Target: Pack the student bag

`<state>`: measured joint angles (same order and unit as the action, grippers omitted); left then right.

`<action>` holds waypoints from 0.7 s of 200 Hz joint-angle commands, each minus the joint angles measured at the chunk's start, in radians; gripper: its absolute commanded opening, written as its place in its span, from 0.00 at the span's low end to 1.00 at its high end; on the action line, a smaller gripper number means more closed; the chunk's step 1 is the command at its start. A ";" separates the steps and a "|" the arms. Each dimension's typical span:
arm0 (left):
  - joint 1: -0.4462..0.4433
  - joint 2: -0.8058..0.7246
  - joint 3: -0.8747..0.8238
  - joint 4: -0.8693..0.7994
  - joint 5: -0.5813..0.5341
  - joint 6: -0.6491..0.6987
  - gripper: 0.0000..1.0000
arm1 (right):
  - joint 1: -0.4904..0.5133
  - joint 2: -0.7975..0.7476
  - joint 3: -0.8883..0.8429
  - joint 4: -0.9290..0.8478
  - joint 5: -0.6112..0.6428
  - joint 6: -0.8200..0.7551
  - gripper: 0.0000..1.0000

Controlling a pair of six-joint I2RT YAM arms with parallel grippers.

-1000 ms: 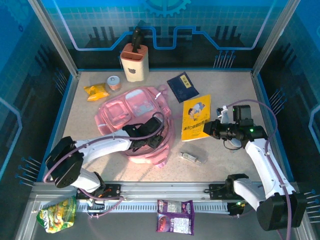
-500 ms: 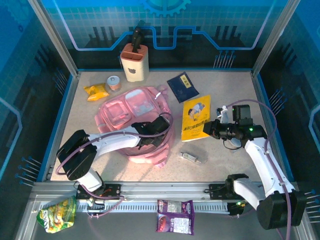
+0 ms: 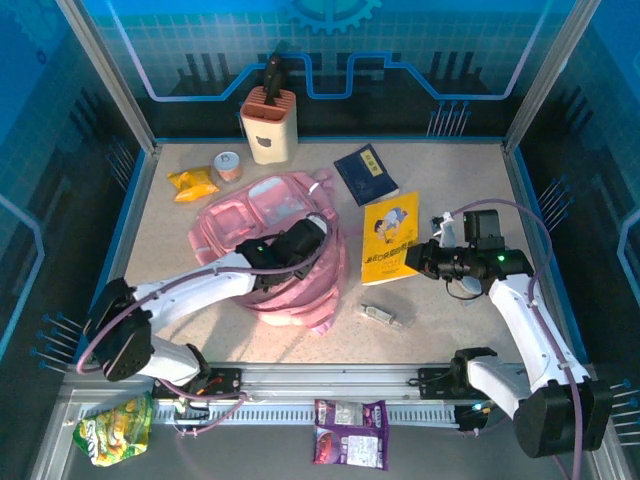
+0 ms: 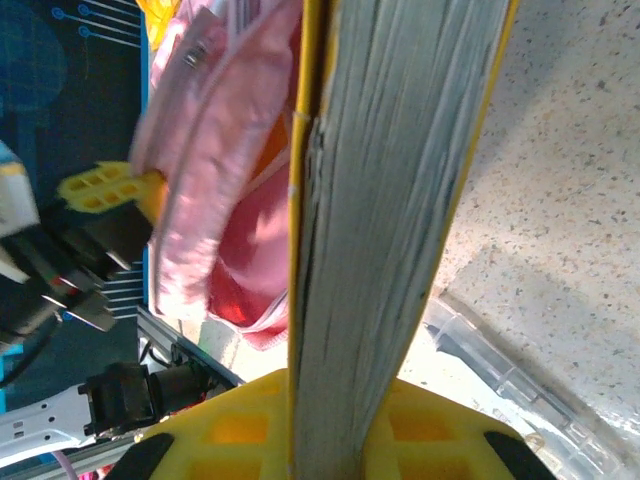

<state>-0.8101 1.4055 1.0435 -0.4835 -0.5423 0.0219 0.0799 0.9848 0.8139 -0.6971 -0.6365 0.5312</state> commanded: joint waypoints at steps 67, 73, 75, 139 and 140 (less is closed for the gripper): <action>0.106 -0.161 0.144 -0.030 0.054 0.170 0.00 | 0.303 0.021 -0.066 0.342 -0.059 0.260 0.09; 0.108 -0.161 0.152 -0.029 0.058 0.176 0.00 | 0.324 0.031 -0.075 0.372 -0.053 0.282 0.09; 0.108 -0.161 0.155 -0.029 0.058 0.178 0.00 | 0.330 0.035 -0.078 0.379 -0.050 0.288 0.09; 0.127 -0.160 0.220 -0.039 0.057 0.219 0.00 | 0.504 0.089 -0.136 0.493 0.052 0.377 0.10; 0.127 -0.160 0.220 -0.040 0.057 0.220 0.00 | 0.508 0.092 -0.136 0.498 0.051 0.379 0.10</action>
<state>-0.6865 1.2873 1.1919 -0.5877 -0.4931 0.1959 0.5289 1.0775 0.6933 -0.3466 -0.6090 0.8585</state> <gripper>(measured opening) 0.060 0.155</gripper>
